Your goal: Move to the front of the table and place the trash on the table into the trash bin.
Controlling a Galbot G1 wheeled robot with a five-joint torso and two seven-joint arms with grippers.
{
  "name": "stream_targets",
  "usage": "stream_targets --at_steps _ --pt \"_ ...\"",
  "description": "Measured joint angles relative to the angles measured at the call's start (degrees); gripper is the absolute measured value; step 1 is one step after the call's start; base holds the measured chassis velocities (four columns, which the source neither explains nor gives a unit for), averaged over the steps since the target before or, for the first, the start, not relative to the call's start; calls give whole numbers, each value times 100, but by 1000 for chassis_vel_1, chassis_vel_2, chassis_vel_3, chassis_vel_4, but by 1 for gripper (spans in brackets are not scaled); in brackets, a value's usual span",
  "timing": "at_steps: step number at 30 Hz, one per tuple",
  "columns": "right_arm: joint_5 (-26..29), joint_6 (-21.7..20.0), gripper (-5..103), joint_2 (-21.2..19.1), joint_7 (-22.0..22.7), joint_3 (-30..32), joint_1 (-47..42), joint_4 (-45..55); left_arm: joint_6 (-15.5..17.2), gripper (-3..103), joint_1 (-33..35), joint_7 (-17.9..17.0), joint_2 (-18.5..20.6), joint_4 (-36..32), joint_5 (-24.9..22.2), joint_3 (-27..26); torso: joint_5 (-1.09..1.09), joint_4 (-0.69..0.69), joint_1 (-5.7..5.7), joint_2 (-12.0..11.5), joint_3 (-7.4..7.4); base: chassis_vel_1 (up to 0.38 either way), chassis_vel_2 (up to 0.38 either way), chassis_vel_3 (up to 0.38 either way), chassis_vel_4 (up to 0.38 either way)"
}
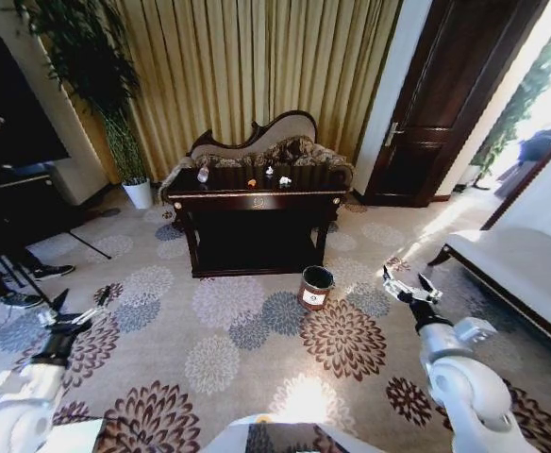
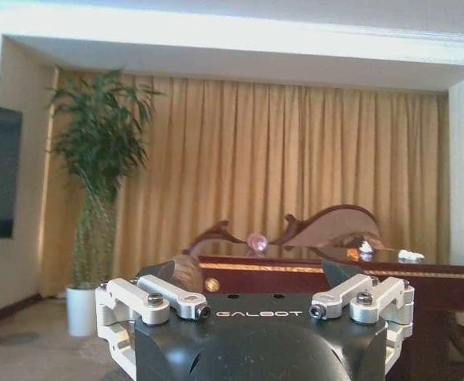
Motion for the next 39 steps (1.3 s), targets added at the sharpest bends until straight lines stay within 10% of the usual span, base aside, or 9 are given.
stream_targets --at_steps 20,27,39 --pt "484 -119 100 -653 -1 -215 227 -24 430 100 -483 275 553 -393 158 613 0 0 0 0 0 0 0 0 0" --pt "488 -149 100 -650 -1 -147 199 86 404 100 -458 707 551 -374 48 549 -1 0 0 0 -1 0 0 0 0" --pt "355 -185 100 -280 -1 -251 350 403 317 100 -280 445 156 -561 79 432 -1 1 0 0 -1 0 0 0 0"
